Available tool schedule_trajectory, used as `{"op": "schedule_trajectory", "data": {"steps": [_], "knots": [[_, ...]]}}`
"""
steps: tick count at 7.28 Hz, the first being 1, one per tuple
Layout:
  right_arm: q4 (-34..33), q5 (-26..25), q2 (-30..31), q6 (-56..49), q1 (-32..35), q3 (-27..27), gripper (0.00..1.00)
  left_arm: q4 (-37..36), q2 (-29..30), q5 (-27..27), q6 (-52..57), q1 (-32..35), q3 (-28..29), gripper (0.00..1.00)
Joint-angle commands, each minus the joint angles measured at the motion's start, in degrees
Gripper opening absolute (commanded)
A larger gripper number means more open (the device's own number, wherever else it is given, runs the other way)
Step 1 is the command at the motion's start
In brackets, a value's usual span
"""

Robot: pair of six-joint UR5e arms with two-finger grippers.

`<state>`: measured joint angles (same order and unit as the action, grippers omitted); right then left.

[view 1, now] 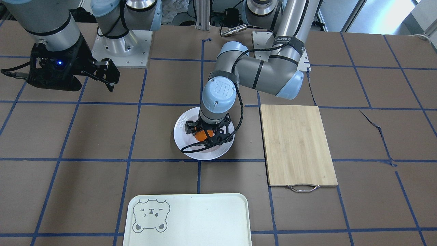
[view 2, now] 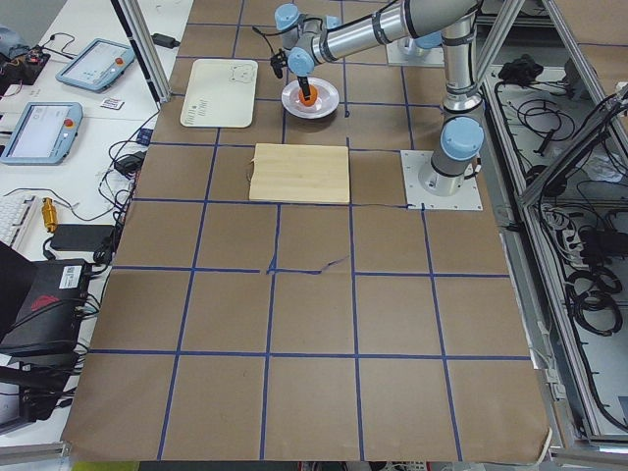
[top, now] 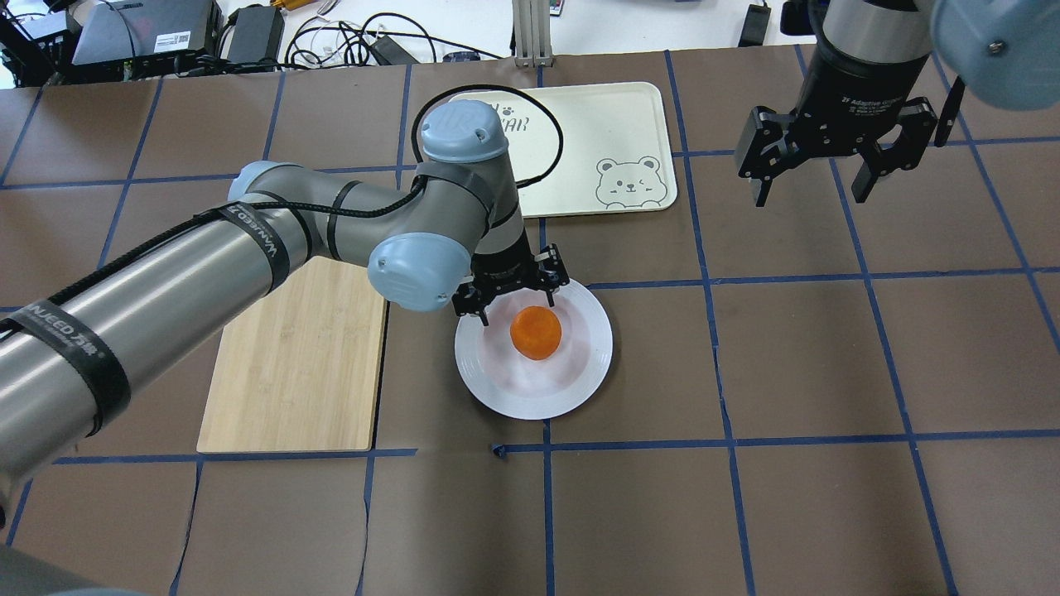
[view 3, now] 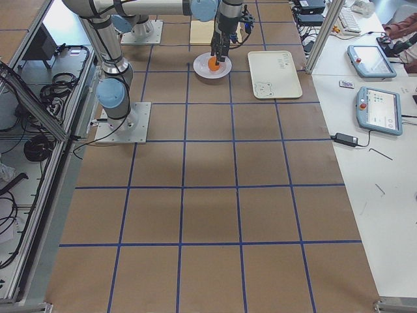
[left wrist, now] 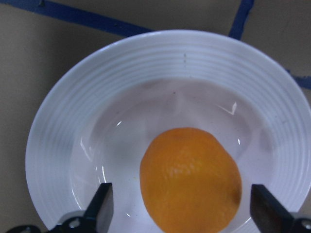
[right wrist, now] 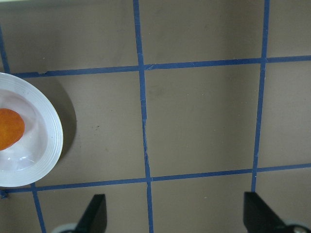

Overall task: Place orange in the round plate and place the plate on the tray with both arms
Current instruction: 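Carry the orange with the left gripper onto the white plate and release, then raise the left gripper away while the right gripper moves toward the plate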

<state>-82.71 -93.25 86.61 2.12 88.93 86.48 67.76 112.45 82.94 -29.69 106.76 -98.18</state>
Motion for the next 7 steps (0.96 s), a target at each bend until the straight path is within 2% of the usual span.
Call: {"op": "schedule_trajectory", "data": {"steps": [1,2,3,4,5,6,7], "knots": [[-0.3,0.1,-1.7,0.0,0.0,1.4,1.0,9.3,-3.7,1.4,9.4,-8.2,5.3,1.0],[-2.5,1.0,-3.1,-0.4,-0.2,3.8,1.0,12.5,-5.3,1.5,13.0,-10.2,9.5,1.0],[-9.1,2.4,-5.4,-2.6,-0.1,5.9,1.0,15.3,-7.4,2.0,15.8,-11.2,12.6,1.0],[-12.4,7.0,-7.4,-4.6,-0.2,7.8,1.0,15.7,-9.8,5.1,20.9,-11.4,14.2,0.94],[-17.8,9.3,-9.5,-4.7,-0.1,9.5,1.0,18.2,-12.1,5.3,20.9,-11.5,15.4,1.0],[-23.2,12.2,-12.1,-4.7,0.1,11.1,1.0,21.6,-14.2,5.4,20.8,-11.5,17.6,1.0],[-27.5,18.2,-14.0,-4.7,0.1,13.1,1.0,21.9,-15.8,5.1,20.5,-11.1,17.9,1.0]]}}
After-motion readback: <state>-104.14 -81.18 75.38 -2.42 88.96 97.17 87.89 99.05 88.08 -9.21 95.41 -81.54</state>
